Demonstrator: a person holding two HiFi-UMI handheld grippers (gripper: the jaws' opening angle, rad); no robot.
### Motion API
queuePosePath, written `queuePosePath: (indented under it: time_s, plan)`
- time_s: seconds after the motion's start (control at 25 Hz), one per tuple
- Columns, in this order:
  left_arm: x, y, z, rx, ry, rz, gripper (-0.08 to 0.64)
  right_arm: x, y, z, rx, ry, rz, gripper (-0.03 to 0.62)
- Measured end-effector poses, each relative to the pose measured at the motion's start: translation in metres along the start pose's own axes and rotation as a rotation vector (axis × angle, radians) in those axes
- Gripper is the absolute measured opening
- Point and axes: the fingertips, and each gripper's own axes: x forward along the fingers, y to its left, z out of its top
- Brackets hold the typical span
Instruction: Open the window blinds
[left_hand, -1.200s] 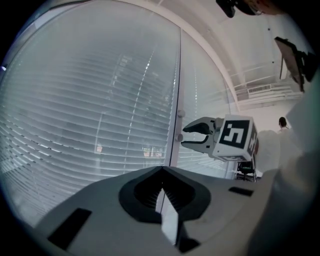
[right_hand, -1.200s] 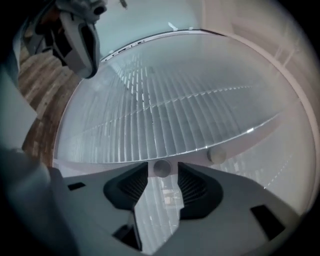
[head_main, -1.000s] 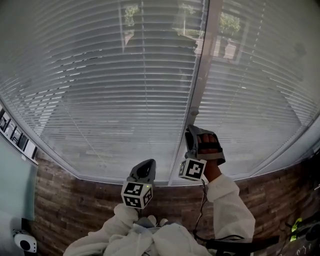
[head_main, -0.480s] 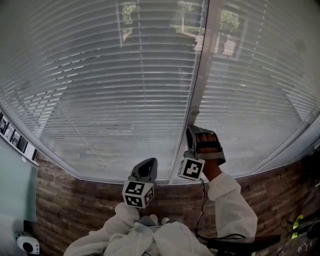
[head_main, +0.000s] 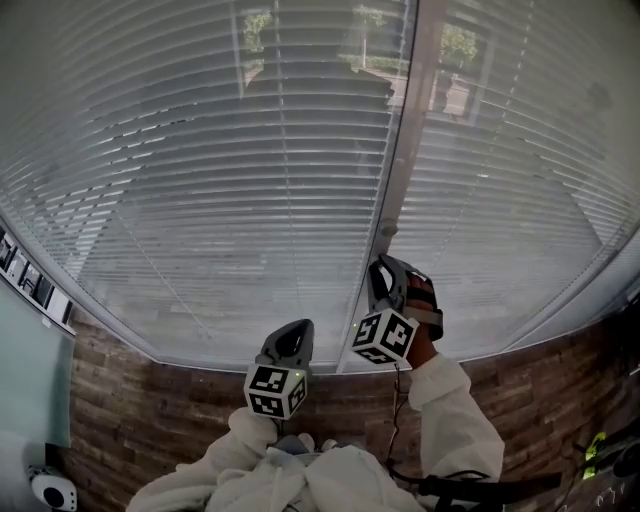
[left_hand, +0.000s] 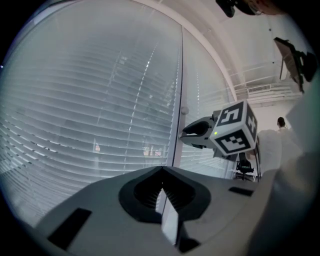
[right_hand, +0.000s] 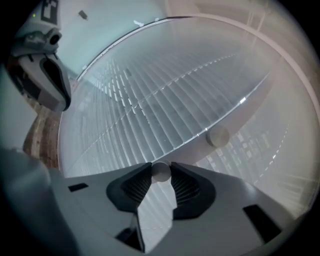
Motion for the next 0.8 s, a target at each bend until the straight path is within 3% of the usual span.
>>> queuePosePath:
  time_s: [0.36, 0.6, 0.8]
  plan:
    - [-0.003, -0.002, -0.004, -0.005, 0.005, 0.0, 0.003, -0.001, -0.008, -0.001, 0.371, -0.031, 0.026, 0.13]
    - [-0.007, -0.002, -0.008, -0.009, 0.012, 0.0, 0.003, -0.001, -0.013, -0.004, 0.675, -0.053, 0.044, 0.13]
    - [-0.009, -0.001, -0.009, -0.01, 0.01, 0.0, 0.003, -0.001, -0.012, -0.005, 0.786, -0.081, 0.003, 0.13]
